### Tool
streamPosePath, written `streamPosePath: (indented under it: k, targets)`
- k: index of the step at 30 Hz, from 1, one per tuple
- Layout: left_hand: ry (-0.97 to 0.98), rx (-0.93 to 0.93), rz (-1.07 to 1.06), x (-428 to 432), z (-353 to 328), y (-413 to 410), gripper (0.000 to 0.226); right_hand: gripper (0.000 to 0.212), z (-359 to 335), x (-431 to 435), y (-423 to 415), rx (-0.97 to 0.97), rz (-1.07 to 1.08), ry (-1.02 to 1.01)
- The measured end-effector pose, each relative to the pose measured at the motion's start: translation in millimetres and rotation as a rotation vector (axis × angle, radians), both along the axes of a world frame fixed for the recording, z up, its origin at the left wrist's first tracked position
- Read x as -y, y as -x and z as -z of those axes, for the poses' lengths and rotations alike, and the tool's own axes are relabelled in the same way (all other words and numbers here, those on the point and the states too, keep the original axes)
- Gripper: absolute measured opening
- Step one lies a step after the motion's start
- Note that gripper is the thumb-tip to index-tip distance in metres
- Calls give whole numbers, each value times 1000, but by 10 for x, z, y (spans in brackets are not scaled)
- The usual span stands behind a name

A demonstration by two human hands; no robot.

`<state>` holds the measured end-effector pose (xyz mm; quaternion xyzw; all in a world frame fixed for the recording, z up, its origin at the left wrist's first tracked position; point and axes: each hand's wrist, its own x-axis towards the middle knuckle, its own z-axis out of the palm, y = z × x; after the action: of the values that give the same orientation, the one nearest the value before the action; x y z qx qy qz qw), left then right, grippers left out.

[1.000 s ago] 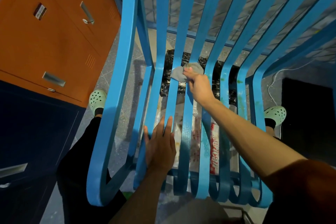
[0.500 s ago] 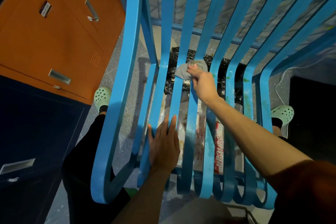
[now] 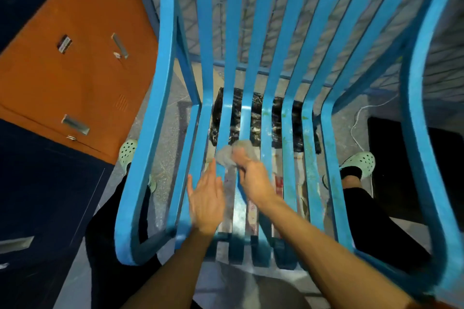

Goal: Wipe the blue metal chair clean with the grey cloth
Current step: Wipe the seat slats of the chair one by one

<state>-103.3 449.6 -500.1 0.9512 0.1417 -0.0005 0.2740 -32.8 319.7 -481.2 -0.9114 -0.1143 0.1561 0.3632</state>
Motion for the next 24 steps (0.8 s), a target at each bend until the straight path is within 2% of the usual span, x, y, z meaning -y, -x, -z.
streamPosePath:
  k: [2, 4, 9, 15, 20, 24]
  targets:
    - [267, -23, -178, -33, -105, -58, 57, 45, 2, -8, 326, -41, 8, -44]
    - [409, -83, -254, -81, -175, -60, 52, 38, 44, -19, 703, -54, 54, -50]
    - [433, -129, -77, -209, -463, 143, 41, 40, 83, 147, 1333, 3, -78, -40]
    - [349, -225, -32, -183, -422, 391, 45, 42, -60, 261, 1704, -33, -230, 8]
    - [348, -210, -12, -90, -553, 512, 44, 47, -182, 349, 1407, 56, -276, 39]
    - [334, -238, 38, -64, -595, 588, 46, 27, -79, 214, 1125, 118, -275, 184]
